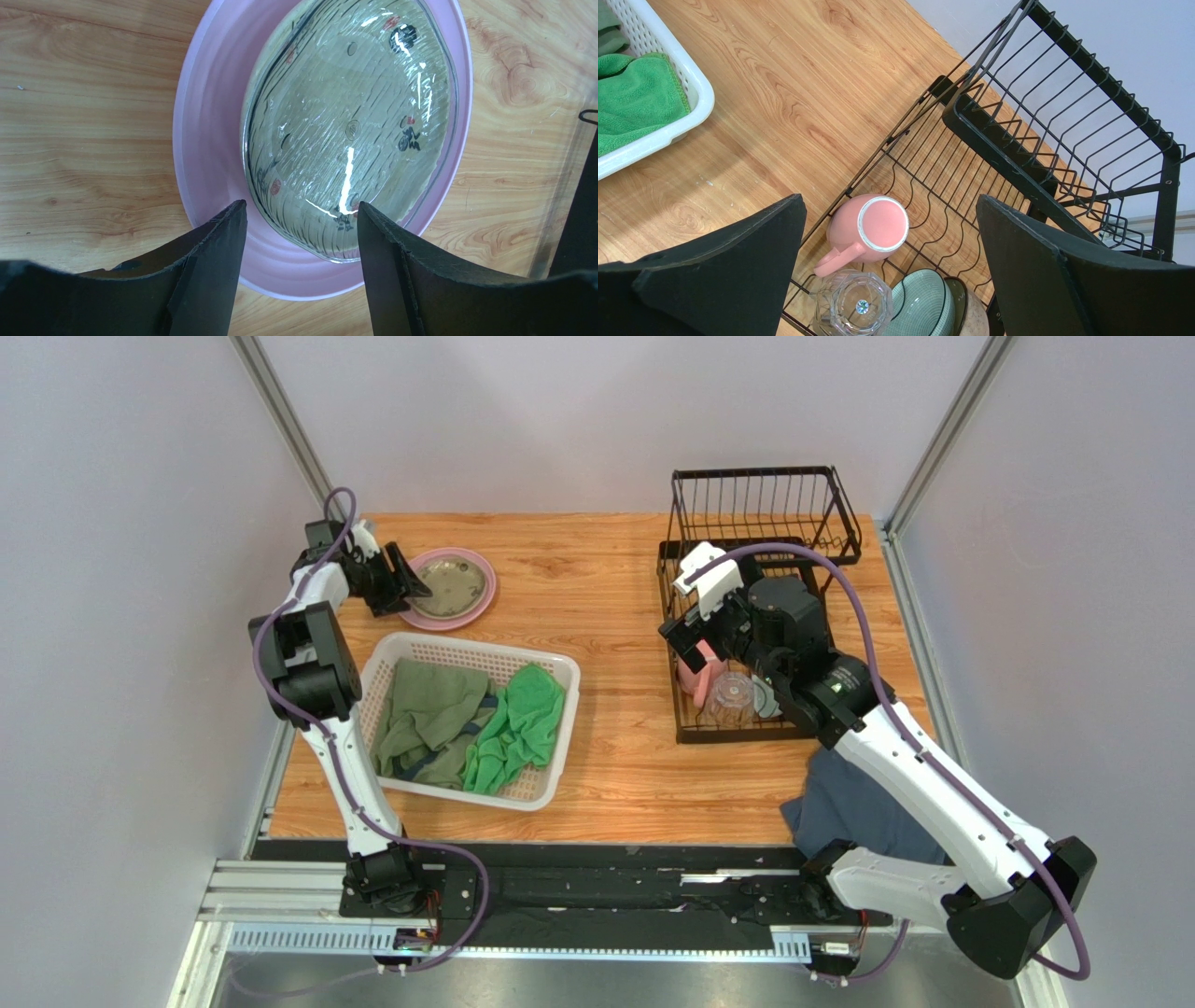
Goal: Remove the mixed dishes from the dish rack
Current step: Place the plate on the plate.
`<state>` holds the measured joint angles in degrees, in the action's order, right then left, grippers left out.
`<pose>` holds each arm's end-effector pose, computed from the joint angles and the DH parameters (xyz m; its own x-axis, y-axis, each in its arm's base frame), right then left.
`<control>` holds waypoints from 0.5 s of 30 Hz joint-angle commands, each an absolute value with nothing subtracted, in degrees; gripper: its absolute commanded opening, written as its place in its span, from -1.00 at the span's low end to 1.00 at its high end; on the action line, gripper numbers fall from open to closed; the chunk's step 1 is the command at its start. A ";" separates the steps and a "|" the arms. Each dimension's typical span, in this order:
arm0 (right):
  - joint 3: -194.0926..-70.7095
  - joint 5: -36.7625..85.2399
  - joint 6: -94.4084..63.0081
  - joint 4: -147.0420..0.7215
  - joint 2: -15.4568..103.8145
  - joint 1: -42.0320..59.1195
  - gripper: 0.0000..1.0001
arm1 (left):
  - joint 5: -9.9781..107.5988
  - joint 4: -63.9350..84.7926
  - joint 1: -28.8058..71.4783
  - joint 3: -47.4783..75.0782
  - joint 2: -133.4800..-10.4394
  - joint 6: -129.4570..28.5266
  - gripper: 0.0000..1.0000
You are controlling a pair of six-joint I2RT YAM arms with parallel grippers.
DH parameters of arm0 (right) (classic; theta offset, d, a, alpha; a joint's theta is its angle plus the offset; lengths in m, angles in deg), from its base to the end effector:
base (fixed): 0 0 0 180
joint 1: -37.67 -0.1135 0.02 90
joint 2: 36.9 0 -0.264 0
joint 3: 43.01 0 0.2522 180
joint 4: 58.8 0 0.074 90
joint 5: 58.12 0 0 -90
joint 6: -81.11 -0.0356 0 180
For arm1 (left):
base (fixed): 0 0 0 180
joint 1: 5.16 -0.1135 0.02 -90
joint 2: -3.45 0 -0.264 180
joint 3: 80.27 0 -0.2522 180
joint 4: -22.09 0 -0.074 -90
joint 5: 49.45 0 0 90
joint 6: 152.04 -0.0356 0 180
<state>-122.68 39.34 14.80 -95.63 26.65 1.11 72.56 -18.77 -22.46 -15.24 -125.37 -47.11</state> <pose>0.2011 0.1434 0.3812 -0.0620 -0.5420 -0.8381 -0.5657 0.7109 -0.4179 0.4740 0.1279 0.1738 -0.7634 -0.4666 -0.4467 -0.1619 0.8077 -0.5669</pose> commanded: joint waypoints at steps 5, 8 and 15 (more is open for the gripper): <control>-122.42 39.79 15.20 -92.69 25.50 1.55 0.99 | 71.75 -20.24 -22.57 -16.60 -121.54 -49.30 0.36; -122.25 40.75 15.20 -92.08 25.41 1.64 0.99 | 71.49 -20.42 -22.39 -16.43 -120.84 -49.74 0.36; -123.91 48.31 14.50 -89.09 26.47 2.86 0.98 | 69.73 -20.77 -22.39 -14.58 -117.14 -52.28 0.41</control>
<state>-122.22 42.62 14.77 -94.10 26.65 1.75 71.33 -20.41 -22.33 -15.13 -123.82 -49.44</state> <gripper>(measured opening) 0.993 0.688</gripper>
